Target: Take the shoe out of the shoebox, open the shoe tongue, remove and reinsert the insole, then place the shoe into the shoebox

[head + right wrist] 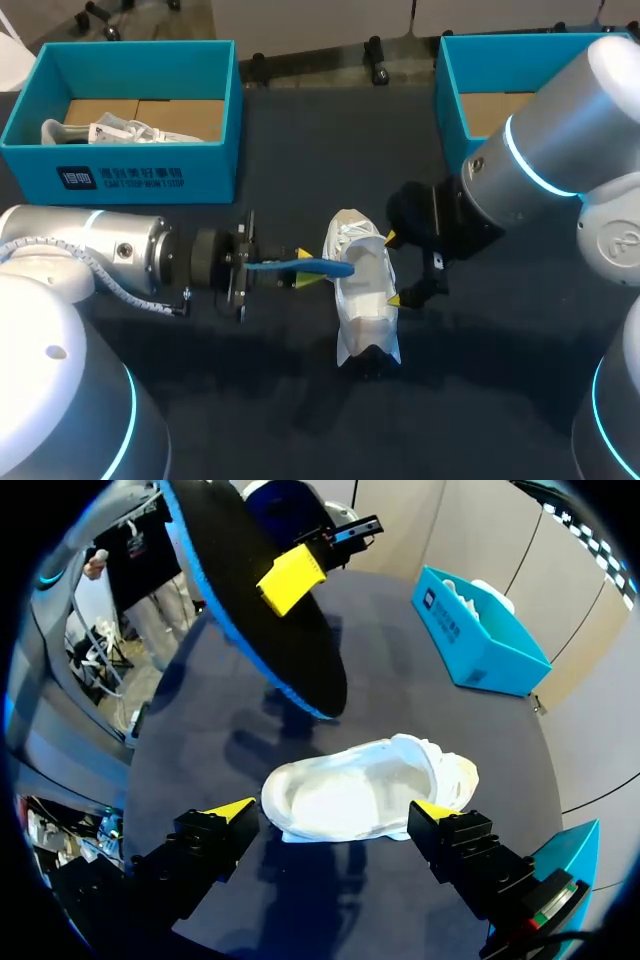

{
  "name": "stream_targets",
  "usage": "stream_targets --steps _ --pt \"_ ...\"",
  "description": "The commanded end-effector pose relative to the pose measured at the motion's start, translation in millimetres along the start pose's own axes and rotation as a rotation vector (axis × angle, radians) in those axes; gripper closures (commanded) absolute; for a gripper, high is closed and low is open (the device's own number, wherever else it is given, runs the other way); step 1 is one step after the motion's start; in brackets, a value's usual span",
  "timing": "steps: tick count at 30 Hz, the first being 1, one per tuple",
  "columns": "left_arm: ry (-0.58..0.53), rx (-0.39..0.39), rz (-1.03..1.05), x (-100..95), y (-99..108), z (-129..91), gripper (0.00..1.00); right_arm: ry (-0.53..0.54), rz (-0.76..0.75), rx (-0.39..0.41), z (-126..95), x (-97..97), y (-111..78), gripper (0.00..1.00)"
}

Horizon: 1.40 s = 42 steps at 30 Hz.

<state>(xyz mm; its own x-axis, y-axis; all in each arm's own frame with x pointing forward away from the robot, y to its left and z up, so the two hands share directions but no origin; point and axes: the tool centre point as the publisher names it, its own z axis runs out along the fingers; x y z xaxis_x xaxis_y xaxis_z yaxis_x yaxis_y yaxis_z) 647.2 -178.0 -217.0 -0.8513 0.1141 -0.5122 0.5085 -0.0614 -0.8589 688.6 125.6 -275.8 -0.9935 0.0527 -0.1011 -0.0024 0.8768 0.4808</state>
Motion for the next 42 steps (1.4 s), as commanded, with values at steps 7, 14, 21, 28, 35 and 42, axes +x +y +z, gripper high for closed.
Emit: stream_targets --steps 7,14,21,28,35,42 --pt "0.014 -0.004 -0.048 28.2 3 -2 1.0 -0.002 0.0 0.0 2 0.8 0.1 0.0" --pt "0.003 0.015 -0.049 31.2 12 5 1.0 -0.002 0.0 0.0 2 0.8 0.1 0.0" --pt "-0.019 0.037 -0.037 26.7 26 19 1.0 -0.002 0.0 0.0 2 0.8 0.1 0.0" --pt "-0.02 0.031 -0.011 24.8 46 25 1.0 -0.002 0.0 0.0 2 0.8 0.1 0.0" --pt "-0.017 0.029 0.018 22.3 57 29 1.0 -0.002 0.0 0.0 2 0.8 0.1 0.0" --pt "-0.024 0.024 0.031 17.1 60 32 1.0 -0.002 0.0 0.0 2 0.8 0.1 0.0"
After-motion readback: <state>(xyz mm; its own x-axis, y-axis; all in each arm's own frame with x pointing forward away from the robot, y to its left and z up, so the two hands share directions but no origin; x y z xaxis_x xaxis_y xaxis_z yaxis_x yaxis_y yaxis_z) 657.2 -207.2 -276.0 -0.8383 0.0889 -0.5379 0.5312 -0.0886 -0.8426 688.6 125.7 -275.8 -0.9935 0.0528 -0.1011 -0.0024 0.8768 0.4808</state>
